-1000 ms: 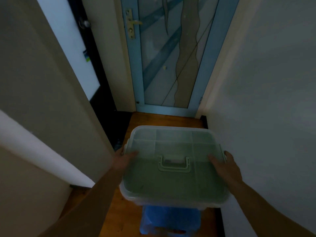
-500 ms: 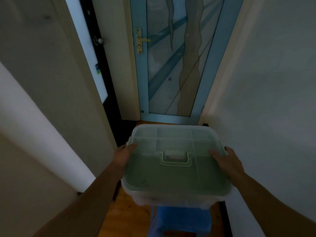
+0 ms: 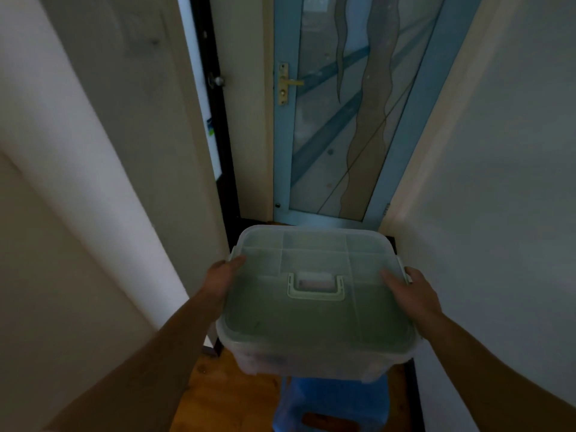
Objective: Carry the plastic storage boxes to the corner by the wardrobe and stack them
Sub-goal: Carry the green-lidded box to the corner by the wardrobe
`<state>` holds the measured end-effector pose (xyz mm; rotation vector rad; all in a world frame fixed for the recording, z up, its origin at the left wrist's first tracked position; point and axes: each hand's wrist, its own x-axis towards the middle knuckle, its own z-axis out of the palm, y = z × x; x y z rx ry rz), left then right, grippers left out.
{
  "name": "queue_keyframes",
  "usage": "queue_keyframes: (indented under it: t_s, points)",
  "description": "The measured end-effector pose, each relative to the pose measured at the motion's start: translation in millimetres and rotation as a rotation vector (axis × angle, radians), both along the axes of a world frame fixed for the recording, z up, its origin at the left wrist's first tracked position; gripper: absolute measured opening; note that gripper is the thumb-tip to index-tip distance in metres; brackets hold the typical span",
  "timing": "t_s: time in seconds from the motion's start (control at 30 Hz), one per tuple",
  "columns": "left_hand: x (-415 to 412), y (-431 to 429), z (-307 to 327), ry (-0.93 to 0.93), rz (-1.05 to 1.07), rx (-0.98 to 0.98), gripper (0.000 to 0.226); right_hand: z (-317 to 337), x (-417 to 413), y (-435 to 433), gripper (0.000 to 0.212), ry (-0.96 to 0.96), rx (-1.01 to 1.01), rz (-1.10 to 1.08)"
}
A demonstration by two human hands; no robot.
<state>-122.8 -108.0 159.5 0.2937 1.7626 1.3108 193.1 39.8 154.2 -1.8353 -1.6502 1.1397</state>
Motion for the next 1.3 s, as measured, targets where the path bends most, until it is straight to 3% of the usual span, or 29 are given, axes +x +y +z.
queue_keyframes:
  t_s: [0.33, 0.83, 1.0, 1.3]
  points:
    - [30, -70, 4, 0.047, 0.162, -0.025, 0.061, 15, 5, -22, 0.061, 0.081, 0.017, 0.141]
    - [51, -184, 10, 0.067, 0.448, -0.001, 0.055, 27, -26, -70, 0.091, 0.023, -0.033, 0.416]
    - [51, -226, 10, 0.089, 0.506, -0.010, 0.051, 31, -52, -92, 0.077, 0.008, 0.012, 0.506]
    - [51, -316, 11, 0.109, 0.647, -0.023, 0.065, 35, -103, -156, 0.073, 0.027, -0.012, 0.629]
